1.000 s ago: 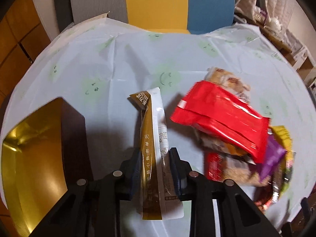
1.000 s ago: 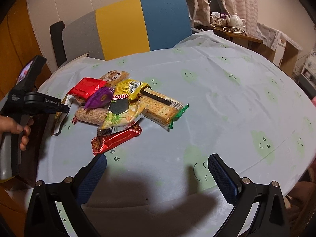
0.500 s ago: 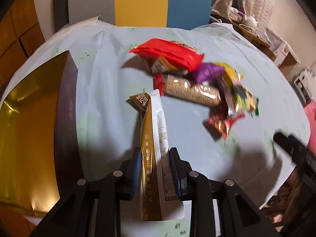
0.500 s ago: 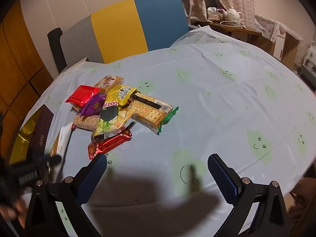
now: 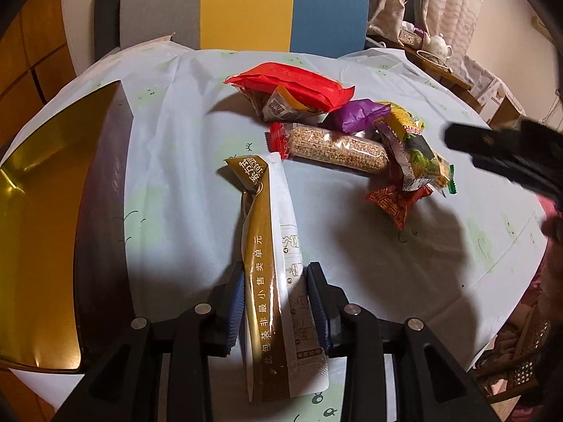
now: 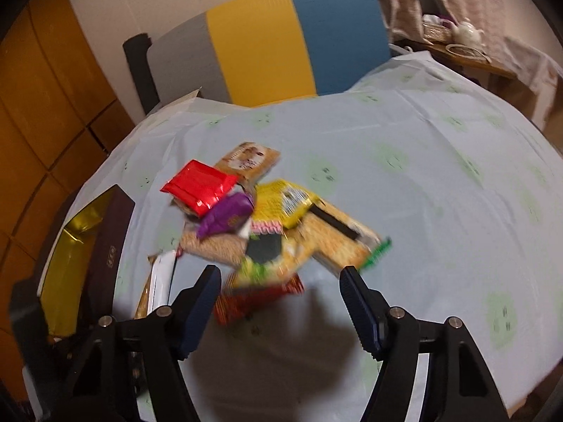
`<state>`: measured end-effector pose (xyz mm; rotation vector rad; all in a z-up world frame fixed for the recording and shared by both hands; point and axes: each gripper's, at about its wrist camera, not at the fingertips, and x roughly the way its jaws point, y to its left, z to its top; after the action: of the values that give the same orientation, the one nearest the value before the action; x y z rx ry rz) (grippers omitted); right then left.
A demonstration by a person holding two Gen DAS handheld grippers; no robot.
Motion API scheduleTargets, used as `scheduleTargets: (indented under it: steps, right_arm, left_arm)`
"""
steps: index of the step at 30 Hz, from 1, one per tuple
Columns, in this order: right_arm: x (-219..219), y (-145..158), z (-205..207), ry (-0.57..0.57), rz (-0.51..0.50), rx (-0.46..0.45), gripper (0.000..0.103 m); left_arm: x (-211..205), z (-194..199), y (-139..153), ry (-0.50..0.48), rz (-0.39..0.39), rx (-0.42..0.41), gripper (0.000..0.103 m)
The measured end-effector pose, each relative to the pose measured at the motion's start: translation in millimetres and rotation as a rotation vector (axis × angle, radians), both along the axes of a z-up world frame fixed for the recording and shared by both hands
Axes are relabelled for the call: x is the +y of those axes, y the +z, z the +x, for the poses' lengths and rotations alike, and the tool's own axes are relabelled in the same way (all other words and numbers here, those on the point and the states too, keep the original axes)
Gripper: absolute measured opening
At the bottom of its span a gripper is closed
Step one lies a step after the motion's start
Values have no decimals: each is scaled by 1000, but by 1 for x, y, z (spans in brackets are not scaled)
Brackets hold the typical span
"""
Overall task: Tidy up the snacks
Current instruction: 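Carry the stick pack into the tray with the left gripper while the right grasps the yellow pack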
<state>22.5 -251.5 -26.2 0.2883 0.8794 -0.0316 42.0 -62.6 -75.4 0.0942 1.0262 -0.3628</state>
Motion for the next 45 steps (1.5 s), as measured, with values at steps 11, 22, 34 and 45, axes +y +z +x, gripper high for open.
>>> scheduleTargets:
  steps: [11,22,34,45]
  right_arm:
    - [8,-30,56,54,-66,103,34]
    - [4,-31,49,45,-65,98,33]
    - [5,-32,48,48,-81,94,33]
    - [10,-33,48,55,-117,93,33]
  left_arm:
    - [8,-6,23,-38,-71,-51,26]
    - [101,29,106,182,-268,-121,26]
    - [161,122,55,386,-177,16,28]
    - [151,141,43,358,-135,14,30]
